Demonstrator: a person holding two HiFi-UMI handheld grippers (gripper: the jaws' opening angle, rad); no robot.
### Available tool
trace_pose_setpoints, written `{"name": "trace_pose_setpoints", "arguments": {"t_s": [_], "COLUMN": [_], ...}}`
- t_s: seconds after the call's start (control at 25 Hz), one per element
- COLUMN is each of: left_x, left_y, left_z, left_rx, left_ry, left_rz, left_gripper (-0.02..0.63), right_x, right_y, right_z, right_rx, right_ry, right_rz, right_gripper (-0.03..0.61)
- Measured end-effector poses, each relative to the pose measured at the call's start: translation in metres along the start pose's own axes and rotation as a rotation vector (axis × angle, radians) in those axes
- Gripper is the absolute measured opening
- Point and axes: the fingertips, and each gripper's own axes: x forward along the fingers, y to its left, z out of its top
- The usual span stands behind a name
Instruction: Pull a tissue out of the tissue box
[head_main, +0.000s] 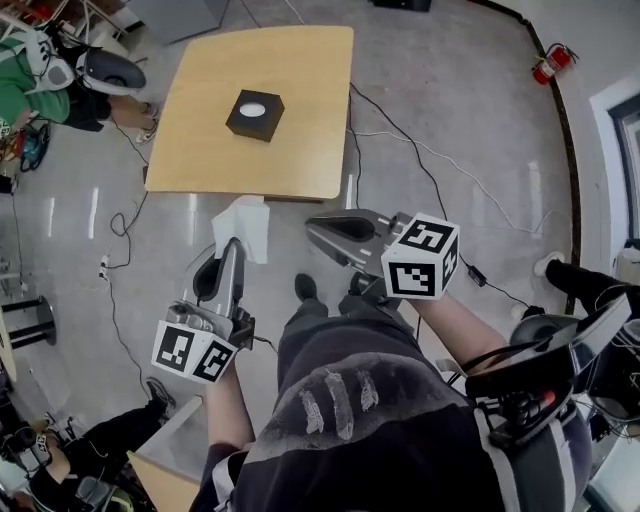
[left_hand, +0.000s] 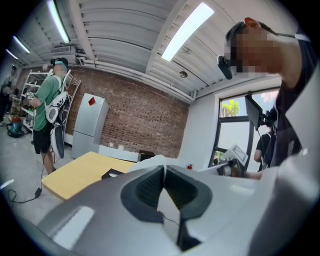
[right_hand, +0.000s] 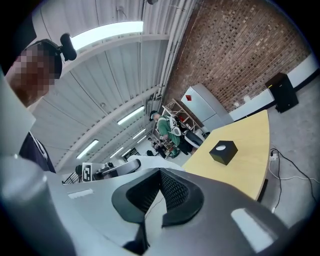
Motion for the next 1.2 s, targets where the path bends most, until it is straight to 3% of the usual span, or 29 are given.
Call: {"name": "trace_pose_setpoints", "arguments": {"t_s": [0.36, 0.8, 1.0, 1.2], "left_x": [-0.007, -0.059, -0.077, -0.088], "left_y": [0.012, 0.047, 0.055, 0.057], "left_z": [-0.009, 0.01, 0.011, 0.011], "left_rx": [-0.026, -0.017, -0.009, -0.005], "left_ry": [-0.007, -0.073, -0.091, -0.098], "left_rz": [-0.021, -0.088, -0.131, -0.179], "left_gripper": [0.002, 0.002, 0.002, 0.002], "right_x": [0.013, 0.062, 0.079, 0.092], "right_y": [-0.001, 0.06, 0.083, 0.096], "right_z": [-0.006, -0.012, -0.023, -0.03], "right_rx": [-0.019, -0.105, -0.19, -0.2], "right_ry": [0.005, 0.008, 0.018, 0.021], "right_rz": [-0.021, -0.058, -0.082, -0.103], "right_gripper": [-0.002, -0.002, -0.002, -0.003]}}
